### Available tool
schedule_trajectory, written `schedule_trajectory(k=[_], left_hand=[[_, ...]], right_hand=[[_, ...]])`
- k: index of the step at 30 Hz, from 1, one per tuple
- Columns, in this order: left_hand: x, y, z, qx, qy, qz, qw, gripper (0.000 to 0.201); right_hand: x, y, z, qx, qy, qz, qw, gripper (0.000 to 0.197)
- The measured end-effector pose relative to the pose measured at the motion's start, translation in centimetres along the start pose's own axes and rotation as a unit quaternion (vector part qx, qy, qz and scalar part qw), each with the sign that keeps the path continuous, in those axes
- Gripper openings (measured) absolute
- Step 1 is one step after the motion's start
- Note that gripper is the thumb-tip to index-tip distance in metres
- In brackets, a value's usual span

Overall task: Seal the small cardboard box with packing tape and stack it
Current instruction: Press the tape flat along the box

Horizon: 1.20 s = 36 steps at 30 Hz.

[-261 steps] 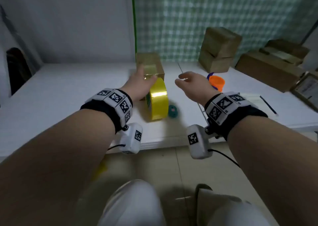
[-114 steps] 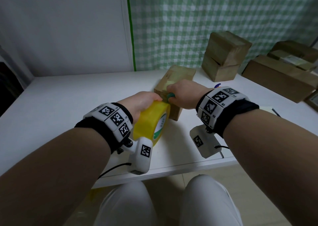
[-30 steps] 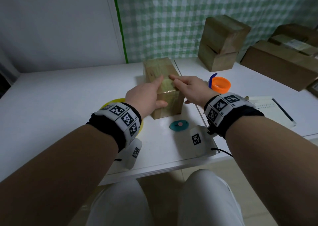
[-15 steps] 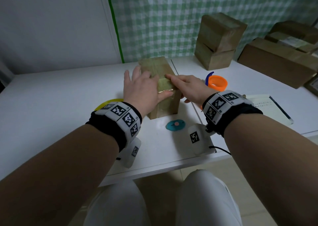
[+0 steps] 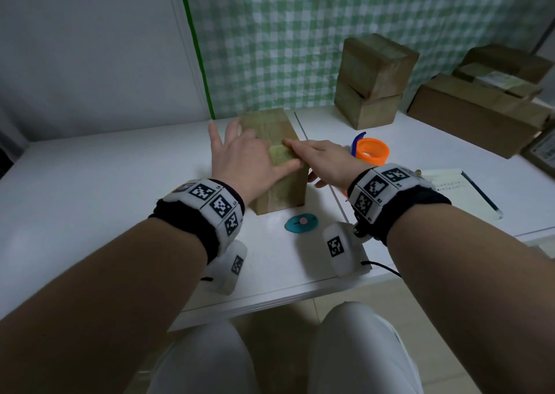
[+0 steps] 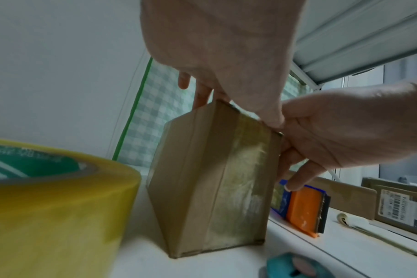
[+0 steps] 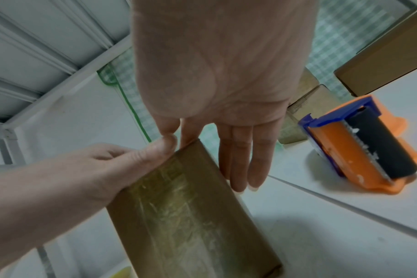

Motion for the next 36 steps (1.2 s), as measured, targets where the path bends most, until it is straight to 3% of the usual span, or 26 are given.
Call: schedule_trajectory(k=[6,12,18,28,36], left_hand=[[0.7,-0.3,1.0,-0.016,0.015,0.024,0.999,0.079],[1.0,-0.3,1.5,-0.006,0.059,0.025,0.998,0.098],[0.7,0.1,1.6,0.011,0.075,0.017,0.997,0.096],[0.4,0.3,-0.6,0.055,0.029,-0.026,0.998,0.083],[0.4,0.1,-1.3,0.070,0.018,-0.053,0.996,0.086]], right_hand=[[-0.1,0.3,0.7,-0.017,0.007,-0.001,1.000,0.048],[0.0,0.5,0.8,-0.046,-0.014,-0.003,0.999,0.043],[0.1,0.6,1.1,-0.060,-0.038,0.014,0.997,0.044],[0.6,1.2,1.0,-0.069,-0.115,0.065,0.989,0.071],[0.0,0.9,1.0,-0.069,-0.191,0.054,0.978,0.073]])
Point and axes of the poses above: each hand's wrist, its own y-axis towards the middle knuckle, its own x-axis out of the palm, z = x × y, the point moved 4 cm from there along y, towards the middle knuckle, and after that the axes turned 10 degrees about -z, right-handed, at the moved point
